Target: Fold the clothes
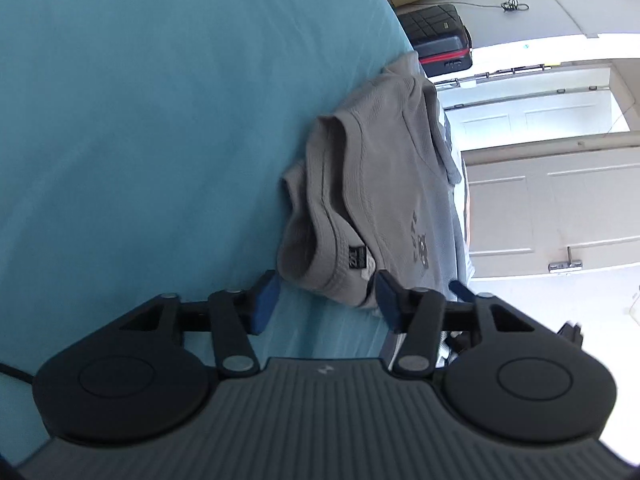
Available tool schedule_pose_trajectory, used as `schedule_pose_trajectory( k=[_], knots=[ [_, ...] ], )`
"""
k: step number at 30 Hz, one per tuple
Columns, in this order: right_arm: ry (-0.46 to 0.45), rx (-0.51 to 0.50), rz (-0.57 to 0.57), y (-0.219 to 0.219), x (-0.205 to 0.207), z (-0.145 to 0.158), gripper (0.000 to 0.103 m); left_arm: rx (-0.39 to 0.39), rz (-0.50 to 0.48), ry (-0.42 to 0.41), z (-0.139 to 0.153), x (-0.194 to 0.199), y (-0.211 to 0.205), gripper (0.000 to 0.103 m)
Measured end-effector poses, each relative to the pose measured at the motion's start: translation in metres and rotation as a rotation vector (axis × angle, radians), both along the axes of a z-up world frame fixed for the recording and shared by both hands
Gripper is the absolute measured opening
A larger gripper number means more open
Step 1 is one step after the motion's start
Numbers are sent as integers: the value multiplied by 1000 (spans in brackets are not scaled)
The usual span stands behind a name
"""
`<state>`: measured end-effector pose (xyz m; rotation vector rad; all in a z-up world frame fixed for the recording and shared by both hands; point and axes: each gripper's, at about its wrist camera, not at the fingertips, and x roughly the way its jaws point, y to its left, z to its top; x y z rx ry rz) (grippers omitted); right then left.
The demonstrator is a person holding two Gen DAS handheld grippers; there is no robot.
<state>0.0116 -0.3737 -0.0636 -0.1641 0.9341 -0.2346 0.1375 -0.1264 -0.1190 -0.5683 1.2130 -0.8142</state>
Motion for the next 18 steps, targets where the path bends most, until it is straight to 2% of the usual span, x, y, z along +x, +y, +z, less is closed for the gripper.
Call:
schedule_pose_trajectory(
  k=[3, 4, 5, 6, 7, 9, 13, 14, 17, 18],
  knots=[
    [56, -74, 22, 2, -27, -13, 60, -6, 20, 17, -4, -4, -5, 60],
    [66, -86, 23, 2, -35, -17, 60, -8, 27, 23, -6, -5, -6, 59],
    [42, -51, -1, -2, -40, -17, 60, -10, 33, 29, -7, -6, -8, 54],
    [20, -18, -23, -5, -43, -18, 61, -12, 40, 35, -9, -7, -9, 30],
    [7, 8, -37, -7, -43, -20, 61, -2, 45, 21, -7, -10, -10, 12],
    [-17, 54, -63, -11, -40, -24, 61, 72, 47, -91, 12, -23, -12, 9],
    [-18, 55, -41, -7, -31, -23, 61, 219, 53, -313, 48, -48, -14, 9],
    [-23, 68, -33, -6, -33, -21, 61, 251, 51, -336, 52, -51, -14, 9],
    [-25, 111, -20, -11, -44, -26, 62, 314, 26, -208, 30, -43, -11, 10],
    [-25, 120, -27, -13, -49, -29, 62, 319, 27, -209, 30, -43, -13, 10]
  ],
)
